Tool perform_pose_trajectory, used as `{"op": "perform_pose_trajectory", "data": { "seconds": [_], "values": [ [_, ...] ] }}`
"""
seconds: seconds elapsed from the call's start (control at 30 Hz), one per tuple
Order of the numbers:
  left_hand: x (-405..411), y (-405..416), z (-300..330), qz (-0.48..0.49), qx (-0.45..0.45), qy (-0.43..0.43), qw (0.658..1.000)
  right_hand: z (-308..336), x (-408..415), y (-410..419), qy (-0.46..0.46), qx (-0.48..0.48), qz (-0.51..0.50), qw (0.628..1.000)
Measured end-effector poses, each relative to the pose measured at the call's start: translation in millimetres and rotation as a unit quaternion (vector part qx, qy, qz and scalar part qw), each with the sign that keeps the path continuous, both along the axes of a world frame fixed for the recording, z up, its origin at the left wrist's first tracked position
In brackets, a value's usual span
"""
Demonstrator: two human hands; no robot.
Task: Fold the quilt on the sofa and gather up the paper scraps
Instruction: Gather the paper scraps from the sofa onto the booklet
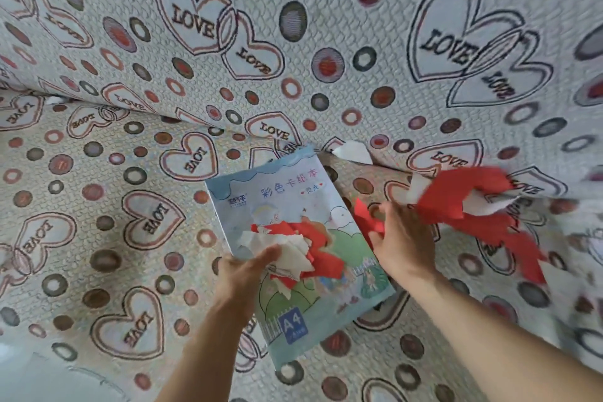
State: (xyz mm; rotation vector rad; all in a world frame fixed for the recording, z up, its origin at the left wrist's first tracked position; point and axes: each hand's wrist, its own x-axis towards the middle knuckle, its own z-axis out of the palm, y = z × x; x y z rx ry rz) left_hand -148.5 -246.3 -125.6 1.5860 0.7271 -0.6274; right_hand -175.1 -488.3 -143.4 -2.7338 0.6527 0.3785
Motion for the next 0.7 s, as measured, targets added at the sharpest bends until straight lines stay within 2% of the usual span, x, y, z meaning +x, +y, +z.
{"op": "perform_pose_trajectory", "data": {
  "seconds": [0.17,0.27,0.33,0.4,0.47,0.57,0.7],
  "values": [
    [-9.7,-0.8,4.2,-0.007,0.001,0.01,1.0,6.5,1.2,-11.3,-0.064,0.052,-0.116,0.99],
    [-9.7,-2.5,3.4,-0.003,-0.003,0.007,1.0,13.0,6.4,-5.8,-0.231,0.125,-0.187,0.947],
    [-8.1,-6.7,4.4,0.0,-0.011,0.0,1.0,24.9,14.8,4.2,-0.284,0.237,-0.208,0.906],
    [-6.5,-11.5,2.2,-0.002,-0.019,-0.004,1.0,37.6,22.1,19.1,-0.206,0.372,-0.209,0.881],
    [-5.4,-17.7,1.0,-0.003,-0.035,-0.005,0.999,39.8,24.4,36.1,-0.066,0.434,-0.176,0.881],
    [-4.8,-25.8,1.9,0.016,-0.061,-0.015,0.998,27.4,25.2,54.8,0.042,0.362,-0.111,0.925],
    [-4.5,-31.1,-1.6,0.018,-0.067,0.005,0.998,26.6,26.2,61.9,0.058,0.269,-0.047,0.96]
  ]
}}
